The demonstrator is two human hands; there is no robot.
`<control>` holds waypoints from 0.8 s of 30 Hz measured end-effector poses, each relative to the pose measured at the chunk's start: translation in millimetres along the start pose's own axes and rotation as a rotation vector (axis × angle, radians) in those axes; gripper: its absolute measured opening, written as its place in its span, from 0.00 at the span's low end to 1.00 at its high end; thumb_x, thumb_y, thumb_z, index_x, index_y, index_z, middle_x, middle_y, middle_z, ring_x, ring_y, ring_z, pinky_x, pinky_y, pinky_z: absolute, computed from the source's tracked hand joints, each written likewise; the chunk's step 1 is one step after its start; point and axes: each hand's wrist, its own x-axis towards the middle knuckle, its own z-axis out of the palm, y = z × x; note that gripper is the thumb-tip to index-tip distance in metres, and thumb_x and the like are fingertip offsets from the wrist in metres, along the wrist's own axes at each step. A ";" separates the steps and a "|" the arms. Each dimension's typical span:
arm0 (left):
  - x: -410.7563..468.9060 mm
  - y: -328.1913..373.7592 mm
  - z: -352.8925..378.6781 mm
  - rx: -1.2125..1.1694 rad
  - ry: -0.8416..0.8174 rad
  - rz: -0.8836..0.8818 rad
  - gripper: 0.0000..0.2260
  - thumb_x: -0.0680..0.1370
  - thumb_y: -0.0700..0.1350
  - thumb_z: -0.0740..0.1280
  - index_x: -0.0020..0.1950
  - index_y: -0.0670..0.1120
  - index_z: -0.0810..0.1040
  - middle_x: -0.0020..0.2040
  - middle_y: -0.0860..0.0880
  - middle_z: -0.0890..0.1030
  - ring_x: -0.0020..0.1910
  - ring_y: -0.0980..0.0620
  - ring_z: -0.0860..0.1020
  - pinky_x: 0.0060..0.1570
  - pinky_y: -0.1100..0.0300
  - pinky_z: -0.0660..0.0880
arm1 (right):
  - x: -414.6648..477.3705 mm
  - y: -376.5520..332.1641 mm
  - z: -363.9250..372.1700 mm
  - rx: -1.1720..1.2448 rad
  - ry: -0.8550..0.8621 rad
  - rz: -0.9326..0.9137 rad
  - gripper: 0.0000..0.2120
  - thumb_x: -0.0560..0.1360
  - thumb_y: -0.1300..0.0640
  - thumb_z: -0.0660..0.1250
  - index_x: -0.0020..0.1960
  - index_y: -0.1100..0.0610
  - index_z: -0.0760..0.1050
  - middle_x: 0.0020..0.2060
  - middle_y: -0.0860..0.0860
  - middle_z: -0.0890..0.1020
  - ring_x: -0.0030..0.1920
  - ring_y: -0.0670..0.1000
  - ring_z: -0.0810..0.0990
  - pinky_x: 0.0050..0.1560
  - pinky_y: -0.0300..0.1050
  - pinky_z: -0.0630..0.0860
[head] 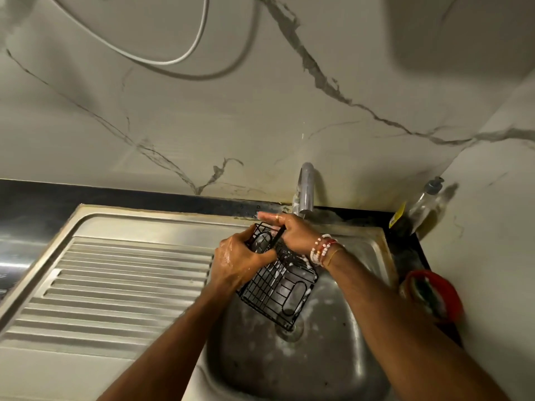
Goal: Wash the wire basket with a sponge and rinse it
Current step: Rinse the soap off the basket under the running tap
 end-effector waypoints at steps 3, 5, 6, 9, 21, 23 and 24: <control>-2.5 -4.8 -3.6 -0.006 0.001 0.000 0.34 0.68 0.64 0.74 0.73 0.56 0.72 0.44 0.62 0.79 0.41 0.61 0.82 0.46 0.57 0.83 | 0.5 -1.4 -1.4 -0.101 -0.031 -0.073 0.26 0.77 0.71 0.57 0.69 0.50 0.70 0.62 0.48 0.77 0.52 0.43 0.77 0.43 0.28 0.72; -1.5 -3.7 -8.8 -0.038 0.003 -0.013 0.34 0.69 0.61 0.75 0.73 0.56 0.72 0.45 0.62 0.79 0.43 0.60 0.81 0.51 0.56 0.82 | -2.6 11.7 -2.2 -0.210 -0.007 -0.065 0.15 0.80 0.59 0.60 0.66 0.54 0.73 0.58 0.51 0.79 0.52 0.48 0.78 0.44 0.35 0.71; 0.2 -4.2 -11.5 -0.040 0.007 -0.016 0.34 0.69 0.61 0.75 0.73 0.56 0.72 0.46 0.60 0.79 0.44 0.59 0.80 0.53 0.57 0.80 | -4.6 16.7 -2.1 -0.218 0.006 -0.063 0.14 0.80 0.54 0.61 0.63 0.55 0.75 0.56 0.52 0.80 0.53 0.50 0.78 0.48 0.38 0.71; 4.9 -2.3 -15.0 -0.030 0.010 -0.025 0.34 0.70 0.62 0.74 0.74 0.55 0.71 0.53 0.55 0.82 0.45 0.57 0.78 0.52 0.60 0.76 | -6.7 22.5 2.5 -0.235 0.103 -0.077 0.14 0.78 0.49 0.63 0.60 0.55 0.76 0.52 0.54 0.82 0.51 0.53 0.80 0.50 0.42 0.74; 9.9 8.6 3.4 -0.085 -0.018 -0.009 0.33 0.71 0.60 0.74 0.75 0.55 0.70 0.55 0.54 0.81 0.41 0.68 0.73 0.38 0.72 0.68 | -25.0 39.7 15.1 -0.419 0.623 -0.282 0.14 0.80 0.56 0.57 0.60 0.60 0.75 0.45 0.61 0.83 0.43 0.62 0.82 0.40 0.56 0.79; 13.2 9.3 1.0 -0.109 -0.008 -0.012 0.36 0.71 0.62 0.74 0.76 0.54 0.69 0.59 0.53 0.82 0.44 0.65 0.76 0.40 0.72 0.67 | -33.6 52.6 14.4 -0.415 0.641 -0.208 0.14 0.80 0.57 0.58 0.61 0.62 0.75 0.44 0.62 0.83 0.42 0.63 0.81 0.41 0.57 0.79; 15.2 9.7 -0.3 -0.107 -0.007 -0.017 0.37 0.70 0.63 0.74 0.76 0.54 0.69 0.60 0.52 0.83 0.45 0.63 0.77 0.42 0.71 0.68 | -37.5 54.9 14.3 -0.405 0.657 -0.191 0.14 0.80 0.57 0.59 0.61 0.62 0.74 0.44 0.62 0.83 0.42 0.63 0.81 0.41 0.56 0.79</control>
